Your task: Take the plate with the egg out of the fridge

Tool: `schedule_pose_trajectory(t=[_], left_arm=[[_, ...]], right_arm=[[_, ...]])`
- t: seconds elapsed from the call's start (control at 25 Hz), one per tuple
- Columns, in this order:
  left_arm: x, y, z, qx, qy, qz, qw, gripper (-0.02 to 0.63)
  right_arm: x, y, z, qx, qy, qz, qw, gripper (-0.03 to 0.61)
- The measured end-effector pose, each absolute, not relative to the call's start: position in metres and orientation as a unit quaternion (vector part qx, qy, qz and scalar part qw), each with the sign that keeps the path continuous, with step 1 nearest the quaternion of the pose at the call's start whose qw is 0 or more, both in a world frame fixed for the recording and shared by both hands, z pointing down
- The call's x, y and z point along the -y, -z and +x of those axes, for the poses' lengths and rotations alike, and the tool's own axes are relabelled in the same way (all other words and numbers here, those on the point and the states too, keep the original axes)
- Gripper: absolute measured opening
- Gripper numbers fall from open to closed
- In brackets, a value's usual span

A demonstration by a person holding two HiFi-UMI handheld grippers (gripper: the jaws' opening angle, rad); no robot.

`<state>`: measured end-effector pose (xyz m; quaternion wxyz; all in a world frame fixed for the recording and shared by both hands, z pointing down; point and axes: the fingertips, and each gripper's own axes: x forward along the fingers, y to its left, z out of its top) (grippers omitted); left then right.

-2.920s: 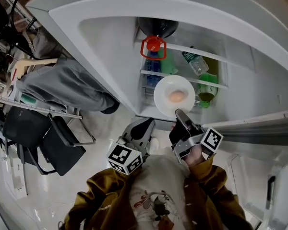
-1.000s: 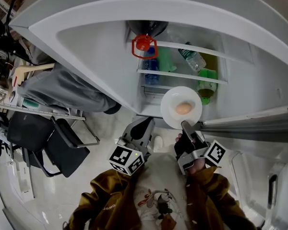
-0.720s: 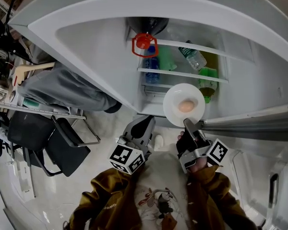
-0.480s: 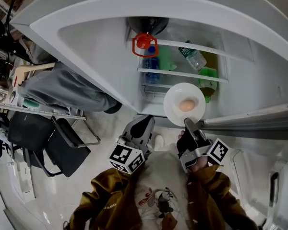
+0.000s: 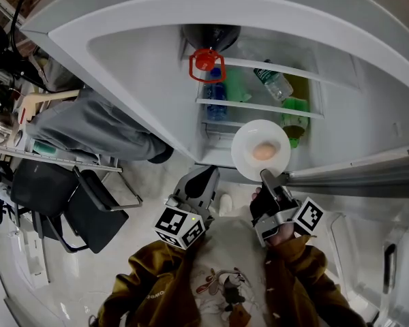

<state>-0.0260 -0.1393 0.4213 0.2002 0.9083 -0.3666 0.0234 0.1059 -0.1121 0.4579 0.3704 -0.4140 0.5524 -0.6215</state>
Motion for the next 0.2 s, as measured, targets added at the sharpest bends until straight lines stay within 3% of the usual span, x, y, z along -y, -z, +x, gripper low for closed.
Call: schedule_pose_trajectory(t=[0.2], left_arm=[[0.1365, -0.4196, -0.029, 0.369, -0.024, 0.907, 0.203, 0.008]], right_arm=[[0.1107, -0.4574, 0.1023, -0.549, 0.626, -0.412, 0.37, 0.021]])
